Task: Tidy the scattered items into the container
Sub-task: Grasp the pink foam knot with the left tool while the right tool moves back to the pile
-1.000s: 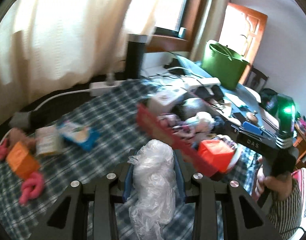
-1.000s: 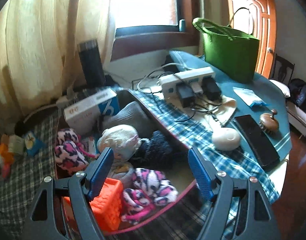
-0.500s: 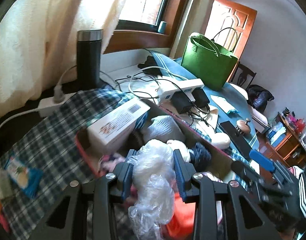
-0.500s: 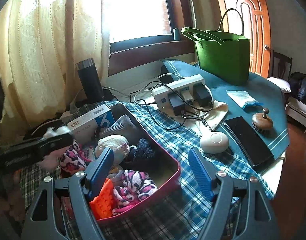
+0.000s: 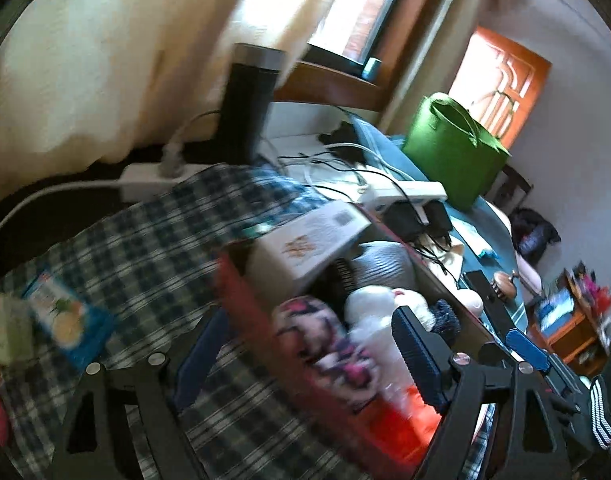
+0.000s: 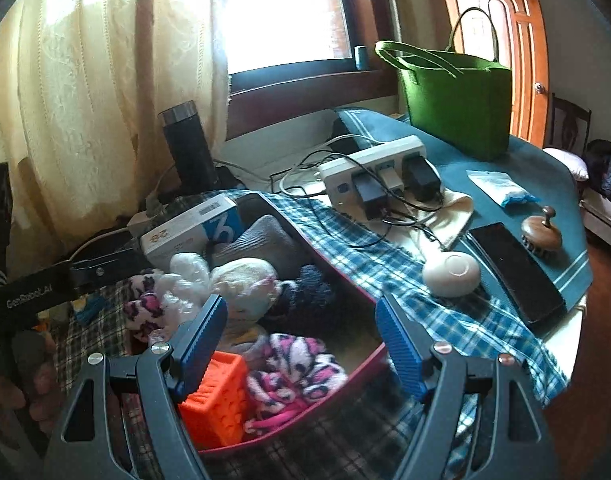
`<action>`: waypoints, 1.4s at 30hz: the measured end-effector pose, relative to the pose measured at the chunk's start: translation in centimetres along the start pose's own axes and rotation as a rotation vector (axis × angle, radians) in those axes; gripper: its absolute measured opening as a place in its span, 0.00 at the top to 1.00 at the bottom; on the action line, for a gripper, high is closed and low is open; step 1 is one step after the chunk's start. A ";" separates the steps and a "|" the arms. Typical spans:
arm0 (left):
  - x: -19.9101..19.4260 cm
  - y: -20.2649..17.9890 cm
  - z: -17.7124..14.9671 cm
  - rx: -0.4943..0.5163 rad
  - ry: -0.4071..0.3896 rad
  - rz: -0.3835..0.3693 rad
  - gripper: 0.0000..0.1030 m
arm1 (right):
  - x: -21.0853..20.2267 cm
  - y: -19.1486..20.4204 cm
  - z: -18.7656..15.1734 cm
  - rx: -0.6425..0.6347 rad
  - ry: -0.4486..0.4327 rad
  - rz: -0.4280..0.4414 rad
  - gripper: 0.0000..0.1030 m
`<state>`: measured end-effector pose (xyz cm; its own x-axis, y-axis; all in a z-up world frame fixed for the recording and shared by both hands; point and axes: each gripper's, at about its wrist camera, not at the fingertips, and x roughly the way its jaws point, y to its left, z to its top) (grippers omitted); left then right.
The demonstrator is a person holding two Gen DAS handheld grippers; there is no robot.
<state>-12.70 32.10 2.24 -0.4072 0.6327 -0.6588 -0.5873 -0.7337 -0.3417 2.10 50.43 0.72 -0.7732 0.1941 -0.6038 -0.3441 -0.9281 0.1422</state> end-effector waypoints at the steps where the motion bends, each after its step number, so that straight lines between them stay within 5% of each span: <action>1: -0.6 0.5 -0.2 -0.005 -0.005 0.011 0.17 | -0.1 0.3 0.0 -0.003 -0.002 0.005 0.22; 20: -14.1 15.8 -7.5 -0.079 -0.068 0.330 0.17 | -1.3 13.5 -2.0 -0.165 0.038 0.227 0.22; 25: -14.3 19.7 -8.8 -0.093 -0.034 0.298 0.17 | -0.8 16.4 -2.9 -0.203 0.065 0.253 0.22; 35: -11.3 21.3 -10.0 -0.080 0.007 0.320 0.17 | 0.4 20.4 -3.9 -0.277 0.104 0.256 0.22; 39: -10.8 21.6 -10.2 -0.096 0.027 0.297 0.43 | 1.1 21.5 -4.0 -0.293 0.116 0.263 0.22; 42: -11.1 21.9 -10.3 -0.112 0.022 0.284 0.47 | 1.5 22.2 -4.2 -0.303 0.132 0.283 0.22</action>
<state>-13.83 6.44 -4.86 -0.5278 0.3939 -0.7526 -0.3707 -0.9040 -0.2131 -4.48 28.78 -0.29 -0.7331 -0.1058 -0.6718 0.0594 -0.9940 0.0917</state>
